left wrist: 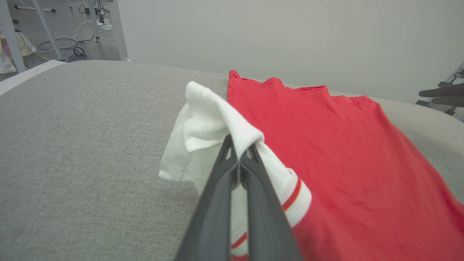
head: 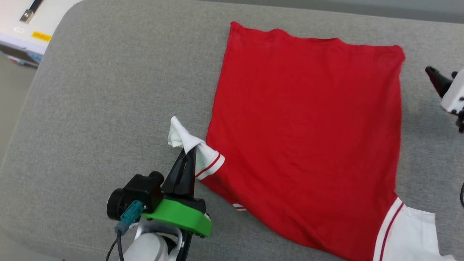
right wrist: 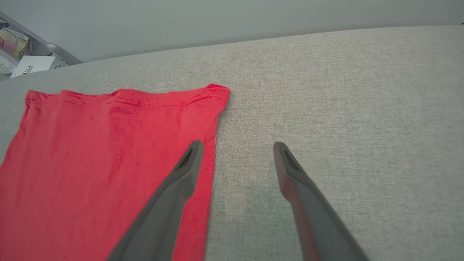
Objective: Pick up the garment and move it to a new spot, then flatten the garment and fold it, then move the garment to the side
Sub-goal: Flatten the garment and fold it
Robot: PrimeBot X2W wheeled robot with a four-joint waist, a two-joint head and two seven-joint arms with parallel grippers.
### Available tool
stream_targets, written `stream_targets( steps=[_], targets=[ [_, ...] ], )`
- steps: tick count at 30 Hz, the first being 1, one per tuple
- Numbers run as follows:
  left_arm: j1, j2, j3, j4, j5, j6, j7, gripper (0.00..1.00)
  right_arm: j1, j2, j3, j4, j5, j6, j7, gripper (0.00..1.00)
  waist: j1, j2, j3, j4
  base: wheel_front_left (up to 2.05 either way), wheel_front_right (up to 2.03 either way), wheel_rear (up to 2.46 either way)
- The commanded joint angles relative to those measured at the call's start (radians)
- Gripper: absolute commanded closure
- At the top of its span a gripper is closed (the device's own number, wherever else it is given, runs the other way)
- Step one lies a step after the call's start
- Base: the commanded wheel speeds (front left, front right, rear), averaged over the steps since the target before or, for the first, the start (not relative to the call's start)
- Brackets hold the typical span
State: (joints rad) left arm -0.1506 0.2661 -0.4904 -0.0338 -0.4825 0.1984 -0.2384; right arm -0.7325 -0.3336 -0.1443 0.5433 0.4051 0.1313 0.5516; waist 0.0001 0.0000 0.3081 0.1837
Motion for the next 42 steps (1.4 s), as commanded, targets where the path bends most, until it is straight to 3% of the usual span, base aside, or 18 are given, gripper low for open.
stream_targets(
  steps=[1,10,15,19,20,21,28,32,42],
  targets=[
    [-0.033,-0.014,-0.004,0.000,0.010,-0.009,-0.011,1.00,-0.053,-0.016,0.013,0.025,-0.010,-0.001,0.028,0.00,-0.0001,0.0000,0.117,0.109,0.00,0.00,0.00],
    [-0.118,-0.098,-0.015,-0.012,0.034,-0.049,-0.022,1.00,-0.293,-0.092,0.062,0.169,-0.082,-0.001,0.114,0.00,-0.0001,0.0000,0.242,0.196,0.00,0.00,0.00],
    [-0.123,-0.121,-0.005,-0.008,0.044,-0.072,-0.023,1.00,-0.301,-0.083,0.099,0.267,-0.101,-0.001,0.182,0.00,-0.0001,0.0000,0.268,0.202,0.00,0.00,0.00],
    [-0.121,-0.137,0.007,0.004,0.054,-0.089,-0.023,1.00,-0.269,-0.079,0.110,0.359,-0.094,-0.001,0.311,0.00,-0.0001,0.0000,0.269,0.201,0.00,0.00,0.00],
    [-0.120,-0.142,0.010,0.008,0.057,-0.093,-0.023,1.00,-0.261,-0.077,0.113,0.371,-0.093,-0.001,0.339,0.62,-0.0001,0.0000,0.266,0.200,0.00,0.00,0.00],
    [-0.119,-0.144,0.013,0.011,0.059,-0.096,-0.023,1.00,-0.257,-0.075,0.109,0.378,-0.089,-0.001,0.354,1.00,-0.0001,0.0000,0.263,0.199,0.00,0.00,0.00],
    [-0.101,-0.155,0.034,0.043,0.064,-0.117,-0.023,1.00,-0.263,-0.087,0.118,0.332,-0.089,-0.001,0.361,1.00,-0.0001,0.0000,0.214,0.181,0.00,0.00,0.00],
    [-0.075,-0.150,0.044,0.072,0.062,-0.120,-0.023,1.00,-0.243,-0.132,0.148,0.270,-0.096,-0.001,0.333,1.00,-0.0001,0.0000,0.144,0.159,0.00,0.00,0.00],
    [0.035,-0.086,0.111,0.084,0.022,-0.068,0.016,1.00,0.009,-0.207,0.111,0.036,0.005,-0.001,0.307,1.00,-0.0001,0.0000,-0.036,0.037,0.00,0.00,0.00]
  ],
)
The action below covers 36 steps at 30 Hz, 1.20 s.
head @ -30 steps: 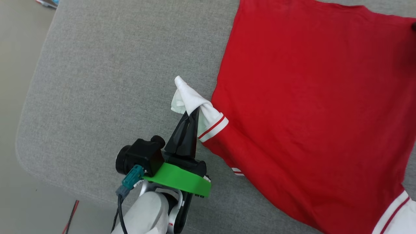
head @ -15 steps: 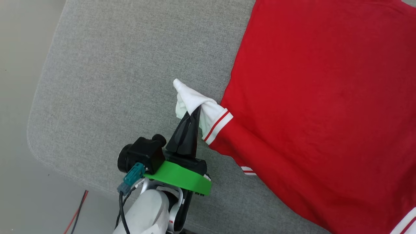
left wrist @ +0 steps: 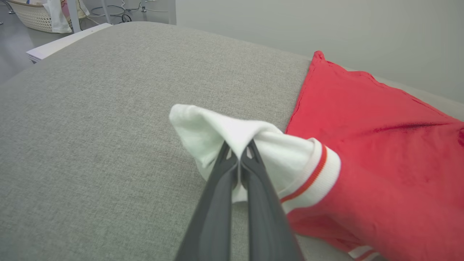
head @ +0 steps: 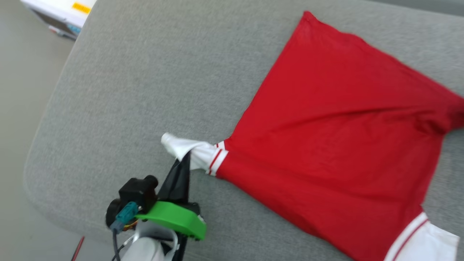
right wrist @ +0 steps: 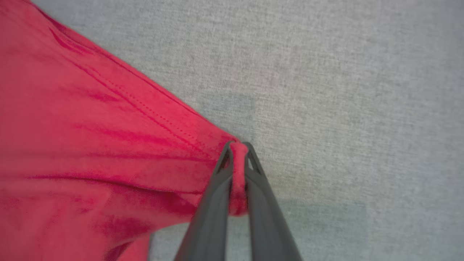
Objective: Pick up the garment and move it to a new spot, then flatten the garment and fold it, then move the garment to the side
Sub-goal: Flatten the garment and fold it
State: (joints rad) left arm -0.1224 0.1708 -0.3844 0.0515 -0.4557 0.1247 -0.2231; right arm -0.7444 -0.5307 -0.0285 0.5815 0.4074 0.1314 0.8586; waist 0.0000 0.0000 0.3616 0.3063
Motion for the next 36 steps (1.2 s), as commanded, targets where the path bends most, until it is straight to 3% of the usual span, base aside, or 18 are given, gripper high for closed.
stream_targets(
  steps=[1,5,10,17,21,24,25,26,27,36],
  targets=[
    [0.021,0.022,0.013,-0.003,-0.007,0.013,0.012,1.00,0.064,-0.012,-0.016,-0.039,0.010,-0.001,-0.001,1.00,0.0000,0.0000,-0.105,-0.105,0.00,0.00,0.00],
    [0.066,0.059,0.038,-0.022,-0.020,0.037,0.053,1.00,0.253,0.003,-0.086,-0.181,0.030,-0.001,0.001,1.00,0.0000,0.0000,-0.158,-0.167,0.00,0.00,0.00],
    [0.118,0.099,0.070,-0.038,-0.039,0.061,0.093,1.00,0.511,0.076,-0.206,-0.369,0.035,-0.001,0.014,1.00,0.0000,0.0000,-0.210,-0.244,0.00,0.00,0.00],
    [0.162,0.135,0.091,-0.046,-0.065,0.072,0.143,1.00,0.853,0.294,-0.370,-0.593,0.012,-0.001,0.035,1.00,0.0000,0.0000,-0.232,-0.313,0.00,0.00,0.00],
    [0.169,0.145,0.093,-0.048,-0.070,0.073,0.153,1.00,0.963,0.414,-0.402,-0.644,0.013,-0.001,0.026,1.00,0.0000,0.0000,-0.225,-0.333,0.00,0.00,0.00],
    [0.165,0.147,0.091,-0.042,-0.072,0.071,0.156,1.00,0.995,0.455,-0.404,-0.641,0.025,-0.001,0.002,1.00,0.0000,0.0000,-0.219,-0.339,0.00,0.00,0.00],
    [0.162,0.147,0.090,-0.040,-0.072,0.070,0.156,1.00,0.994,0.464,-0.401,-0.633,0.037,-0.001,-0.019,0.75,0.0000,0.0000,-0.217,-0.340,0.00,0.00,0.00],
    [0.161,0.147,0.088,-0.038,-0.072,0.070,0.156,1.00,0.993,0.467,-0.398,-0.628,0.041,-0.001,-0.042,0.30,0.0000,0.0000,-0.217,-0.341,0.00,0.00,0.00],
    [0.159,0.145,0.085,-0.037,-0.072,0.069,0.157,1.00,0.988,0.470,-0.396,-0.624,0.038,-0.001,-0.080,0.00,0.0000,0.0000,-0.216,-0.339,0.00,0.00,0.00],
    [0.136,0.137,0.062,-0.046,-0.065,0.067,0.161,1.00,0.845,0.477,-0.382,-0.597,0.036,-0.001,-0.513,0.00,0.0000,0.0000,-0.206,-0.317,0.00,0.00,0.00]
  ],
)
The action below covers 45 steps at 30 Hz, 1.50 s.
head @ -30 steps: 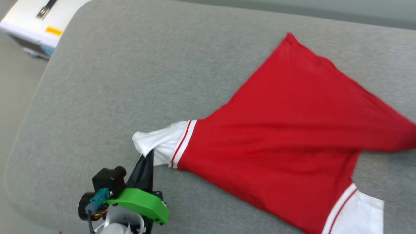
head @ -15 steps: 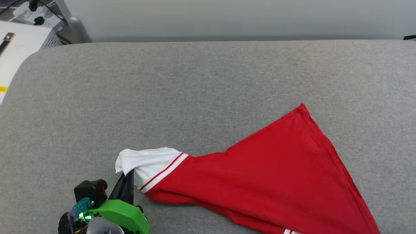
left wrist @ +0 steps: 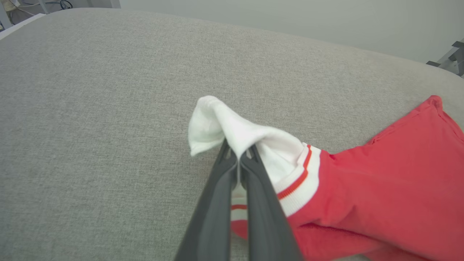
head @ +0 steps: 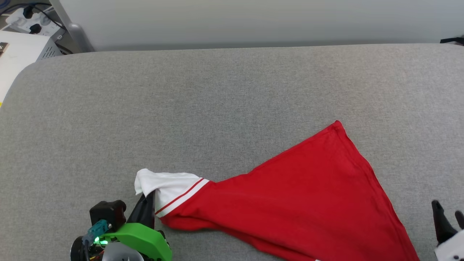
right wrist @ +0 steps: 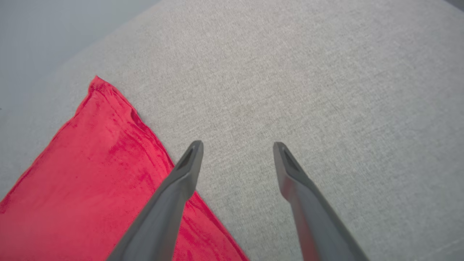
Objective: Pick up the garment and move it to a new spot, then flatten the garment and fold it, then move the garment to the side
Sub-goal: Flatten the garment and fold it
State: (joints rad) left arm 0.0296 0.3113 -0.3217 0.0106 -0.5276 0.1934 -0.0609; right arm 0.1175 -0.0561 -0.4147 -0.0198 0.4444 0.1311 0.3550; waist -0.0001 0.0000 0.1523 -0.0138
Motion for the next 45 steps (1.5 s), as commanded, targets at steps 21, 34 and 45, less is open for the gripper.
stream_targets(
  steps=[21,34,45],
  targets=[
    [-0.142,-0.052,-0.044,0.028,0.015,-0.037,-0.050,1.00,-0.575,-0.390,0.548,0.313,0.145,0.000,0.246,0.00,0.0001,0.0000,0.139,0.127,0.00,0.00,0.00],
    [-0.212,-0.073,-0.060,0.057,0.028,-0.049,-0.093,1.00,-0.727,-0.438,0.795,0.478,0.278,0.000,0.387,0.00,0.0001,0.0000,0.245,0.168,0.00,0.00,0.00],
    [-0.201,-0.070,-0.058,0.108,0.014,-0.045,-0.099,1.00,-0.722,-0.454,0.891,0.552,0.408,0.000,0.438,1.00,0.0001,0.0000,0.177,0.156,0.00,0.00,0.00]
  ],
)
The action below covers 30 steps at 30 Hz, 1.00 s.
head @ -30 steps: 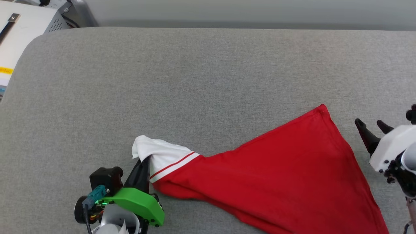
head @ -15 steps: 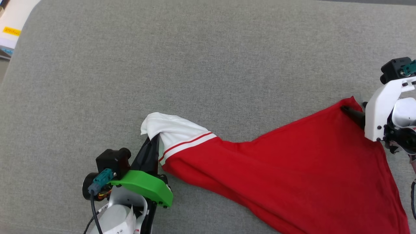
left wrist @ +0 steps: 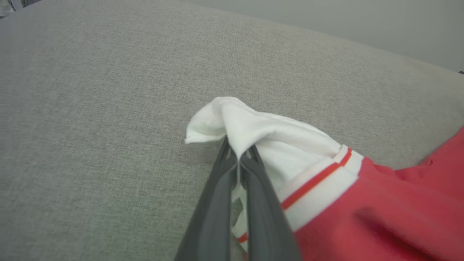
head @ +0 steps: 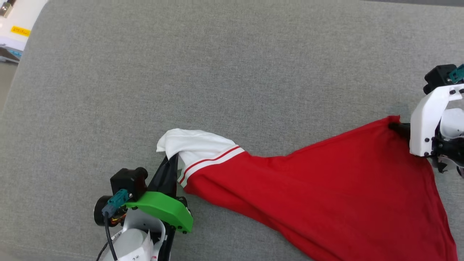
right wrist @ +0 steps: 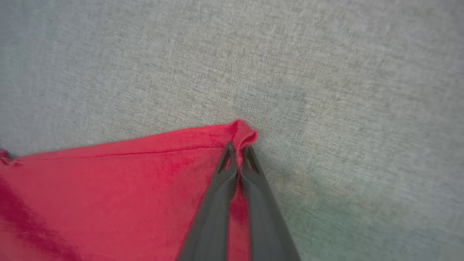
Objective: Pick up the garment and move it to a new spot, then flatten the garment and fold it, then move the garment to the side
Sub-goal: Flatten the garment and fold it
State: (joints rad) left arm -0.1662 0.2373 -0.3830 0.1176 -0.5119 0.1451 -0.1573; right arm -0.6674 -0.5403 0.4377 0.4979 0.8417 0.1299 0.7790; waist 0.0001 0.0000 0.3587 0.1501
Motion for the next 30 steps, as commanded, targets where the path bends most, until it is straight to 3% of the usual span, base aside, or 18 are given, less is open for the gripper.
stream_targets(
  steps=[1,9,13,22,30],
  targets=[
    [-0.003,0.006,0.005,0.004,-0.003,0.003,-0.002,1.00,0.058,0.027,0.038,0.037,0.013,0.001,0.001,1.00,-0.0001,0.0000,-0.044,-0.009,0.00,0.00,0.00],
    [-0.034,0.051,0.026,0.011,-0.011,-0.005,0.022,1.00,0.023,0.015,-0.014,0.057,0.019,0.001,-0.185,1.00,-0.0001,0.0000,-0.170,-0.038,0.00,0.00,0.00],
    [-0.104,0.085,0.045,0.015,-0.030,-0.034,0.063,1.00,-0.001,0.015,-0.044,0.079,0.003,0.001,-0.254,1.00,-0.0001,0.0000,-0.206,-0.059,0.00,0.00,0.00],
    [-0.460,0.128,0.062,0.197,-0.031,-0.127,0.123,1.00,-0.147,0.055,-0.104,0.144,-0.111,0.001,-0.385,1.00,-0.0001,0.0000,-0.227,-0.121,0.00,0.00,0.00],
    [-0.847,0.147,0.078,0.398,-0.003,-0.170,0.135,1.00,-0.418,0.104,-0.208,0.211,-0.264,0.001,-0.483,1.00,-0.0001,0.0000,-0.128,-0.175,0.00,0.00,0.00]
  ],
)
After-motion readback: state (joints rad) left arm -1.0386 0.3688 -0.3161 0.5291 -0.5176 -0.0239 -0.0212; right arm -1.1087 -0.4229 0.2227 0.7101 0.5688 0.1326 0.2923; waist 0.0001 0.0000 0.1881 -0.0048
